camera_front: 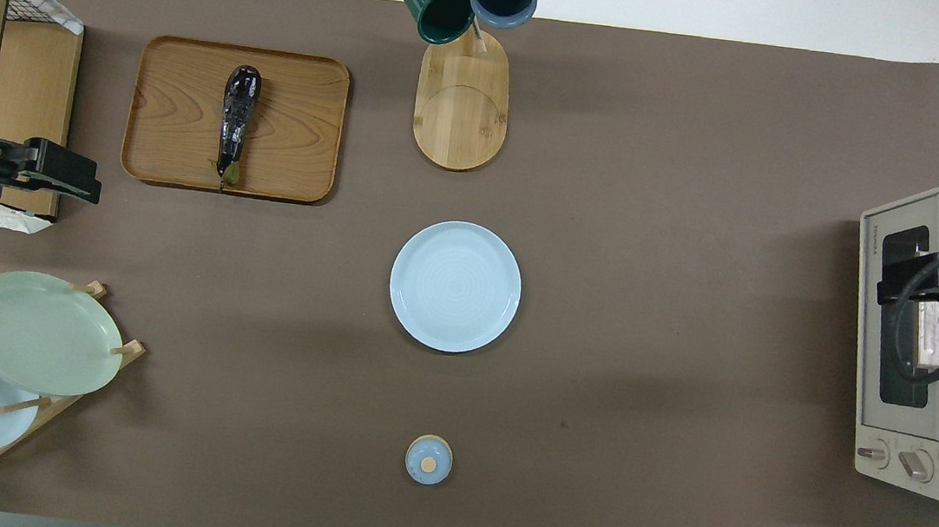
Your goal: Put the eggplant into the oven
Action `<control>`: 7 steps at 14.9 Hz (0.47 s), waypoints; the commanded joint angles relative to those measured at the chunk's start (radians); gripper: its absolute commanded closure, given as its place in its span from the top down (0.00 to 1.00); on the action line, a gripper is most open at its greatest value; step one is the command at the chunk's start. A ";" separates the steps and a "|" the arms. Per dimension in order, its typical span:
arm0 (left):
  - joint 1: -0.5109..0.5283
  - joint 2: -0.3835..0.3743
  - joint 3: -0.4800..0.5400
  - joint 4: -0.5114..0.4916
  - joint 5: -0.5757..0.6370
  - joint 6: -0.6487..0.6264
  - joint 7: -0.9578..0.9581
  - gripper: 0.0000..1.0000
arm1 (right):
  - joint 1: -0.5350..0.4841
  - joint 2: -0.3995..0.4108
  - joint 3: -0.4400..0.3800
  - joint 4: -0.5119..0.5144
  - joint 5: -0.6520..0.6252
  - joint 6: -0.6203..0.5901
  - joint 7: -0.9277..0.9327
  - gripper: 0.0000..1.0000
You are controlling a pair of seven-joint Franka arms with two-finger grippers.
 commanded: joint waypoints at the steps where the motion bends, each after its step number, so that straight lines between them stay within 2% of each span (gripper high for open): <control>1: 0.001 -0.016 0.000 -0.007 0.012 -0.011 -0.005 1.00 | -0.007 -0.011 0.002 -0.002 0.031 -0.013 -0.056 0.62; 2: 0.001 -0.016 0.000 -0.007 0.012 -0.011 -0.005 1.00 | -0.004 -0.013 0.005 -0.011 0.031 -0.008 -0.056 0.21; 3: 0.001 -0.016 0.000 -0.007 0.012 -0.011 -0.005 1.00 | 0.007 -0.023 0.007 -0.030 0.031 0.008 -0.060 0.00; 5: 0.001 -0.016 0.000 -0.007 0.012 -0.011 -0.005 1.00 | 0.000 -0.051 0.007 -0.095 0.031 0.048 -0.125 0.00; 7: 0.001 -0.016 0.000 -0.007 0.012 -0.011 -0.005 1.00 | 0.003 -0.073 0.004 -0.145 0.011 0.070 -0.096 0.00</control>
